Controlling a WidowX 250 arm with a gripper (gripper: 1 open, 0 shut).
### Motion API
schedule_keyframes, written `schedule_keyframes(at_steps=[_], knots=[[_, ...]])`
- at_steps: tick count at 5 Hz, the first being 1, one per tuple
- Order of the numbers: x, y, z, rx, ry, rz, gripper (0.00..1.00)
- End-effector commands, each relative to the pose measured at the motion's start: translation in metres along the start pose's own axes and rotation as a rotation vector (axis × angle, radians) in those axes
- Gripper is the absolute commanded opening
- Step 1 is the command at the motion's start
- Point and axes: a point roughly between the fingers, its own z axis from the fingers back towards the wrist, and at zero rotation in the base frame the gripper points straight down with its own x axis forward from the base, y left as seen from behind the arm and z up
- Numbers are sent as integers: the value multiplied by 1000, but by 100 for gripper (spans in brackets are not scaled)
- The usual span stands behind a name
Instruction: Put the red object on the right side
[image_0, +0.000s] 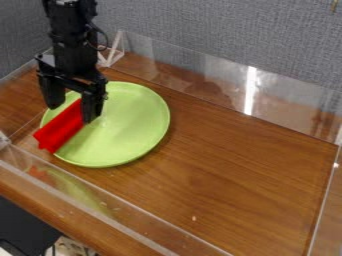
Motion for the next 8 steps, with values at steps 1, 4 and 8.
schedule_keyframes(at_steps=[1,4,8], knots=[[0,22,2,33,-48,4,100],[6,41,-10,55,-58,136,100],[25,49,-28,60,-55,133,0]])
